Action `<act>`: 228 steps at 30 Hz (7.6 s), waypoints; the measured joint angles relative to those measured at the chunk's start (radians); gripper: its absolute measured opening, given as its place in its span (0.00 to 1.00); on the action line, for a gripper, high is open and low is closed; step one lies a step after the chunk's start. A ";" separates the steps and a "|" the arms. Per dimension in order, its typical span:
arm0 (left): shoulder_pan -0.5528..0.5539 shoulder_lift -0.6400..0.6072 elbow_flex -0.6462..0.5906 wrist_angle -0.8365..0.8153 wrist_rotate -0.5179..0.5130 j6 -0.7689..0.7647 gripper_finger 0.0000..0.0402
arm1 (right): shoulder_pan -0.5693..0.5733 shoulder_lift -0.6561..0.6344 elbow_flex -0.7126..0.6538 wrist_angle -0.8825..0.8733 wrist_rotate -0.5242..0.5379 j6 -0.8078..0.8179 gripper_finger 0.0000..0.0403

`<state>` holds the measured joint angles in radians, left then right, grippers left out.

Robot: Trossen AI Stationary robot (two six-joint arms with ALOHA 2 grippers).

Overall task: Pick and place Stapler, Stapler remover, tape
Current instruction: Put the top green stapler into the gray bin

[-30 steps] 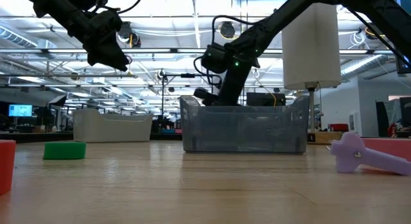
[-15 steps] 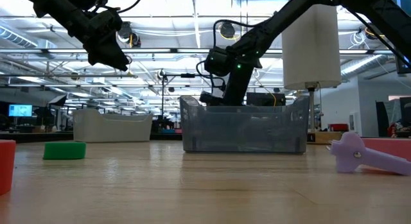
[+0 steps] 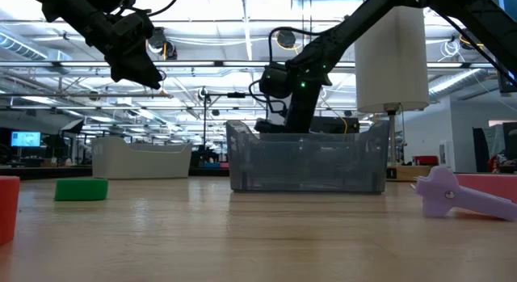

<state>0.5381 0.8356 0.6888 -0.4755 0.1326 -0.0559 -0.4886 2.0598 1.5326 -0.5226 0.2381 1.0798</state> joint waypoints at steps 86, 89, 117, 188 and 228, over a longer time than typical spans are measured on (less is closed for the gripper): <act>0.000 0.000 0.000 0.000 0.000 0.044 0.38 | 0.078 -0.083 0.001 -0.172 -0.114 -1.235 0.60; 0.000 0.000 0.000 0.000 0.000 0.043 0.38 | 0.079 -0.083 0.001 -0.177 -0.118 -1.283 0.60; 0.000 0.000 0.000 0.001 0.000 0.040 0.38 | 0.017 -0.077 0.000 -0.224 -0.171 -1.356 0.60; -0.002 0.000 0.000 0.001 -0.001 0.036 0.38 | 0.018 -0.050 -0.002 -0.223 -0.128 -1.048 0.54; -0.024 0.000 0.000 0.001 0.000 0.025 0.38 | -0.001 -0.043 -0.063 -0.283 -0.167 -0.628 0.67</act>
<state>0.5144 0.8356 0.6891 -0.4744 0.1325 -0.0311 -0.4896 2.0163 1.4700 -0.8055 0.0711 0.4517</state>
